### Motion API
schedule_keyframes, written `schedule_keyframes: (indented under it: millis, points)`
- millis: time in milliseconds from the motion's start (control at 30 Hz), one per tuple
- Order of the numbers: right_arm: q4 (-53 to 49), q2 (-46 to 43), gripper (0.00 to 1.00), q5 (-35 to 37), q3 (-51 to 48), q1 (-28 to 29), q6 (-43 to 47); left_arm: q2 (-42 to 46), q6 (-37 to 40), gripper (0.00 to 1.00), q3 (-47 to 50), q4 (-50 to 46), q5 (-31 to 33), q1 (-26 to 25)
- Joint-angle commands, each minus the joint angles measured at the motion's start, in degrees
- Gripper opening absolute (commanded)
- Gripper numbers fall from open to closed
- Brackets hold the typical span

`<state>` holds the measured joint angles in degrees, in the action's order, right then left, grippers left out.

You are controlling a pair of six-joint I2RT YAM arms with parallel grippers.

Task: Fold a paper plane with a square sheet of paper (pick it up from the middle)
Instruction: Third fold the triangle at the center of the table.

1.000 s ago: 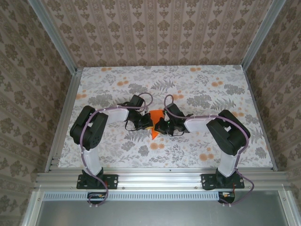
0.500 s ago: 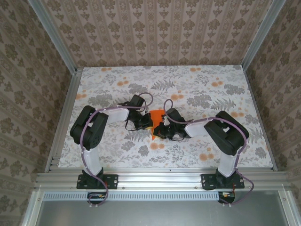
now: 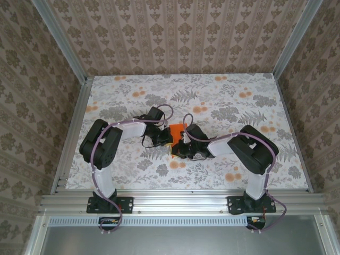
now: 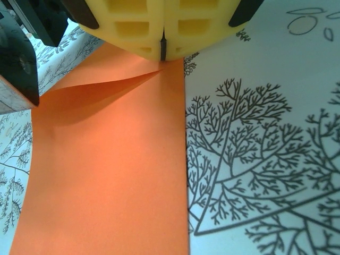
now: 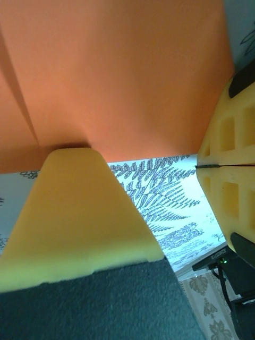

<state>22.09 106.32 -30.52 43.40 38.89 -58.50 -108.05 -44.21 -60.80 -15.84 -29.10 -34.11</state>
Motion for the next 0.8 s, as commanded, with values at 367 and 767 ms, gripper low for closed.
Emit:
schedule_keyframes:
  millis: [367,767]
  points:
    - [-2.99,-2.33,0.08,1.16,0.68,1.40,2.23,-4.47,-0.71,0.00,1.56,-4.24,6.78,-0.60]
    - [-9.29,1.48,0.08,3.94,2.78,2.37,2.33,-4.36,-0.71,0.00,1.53,-4.25,6.94,-0.61]
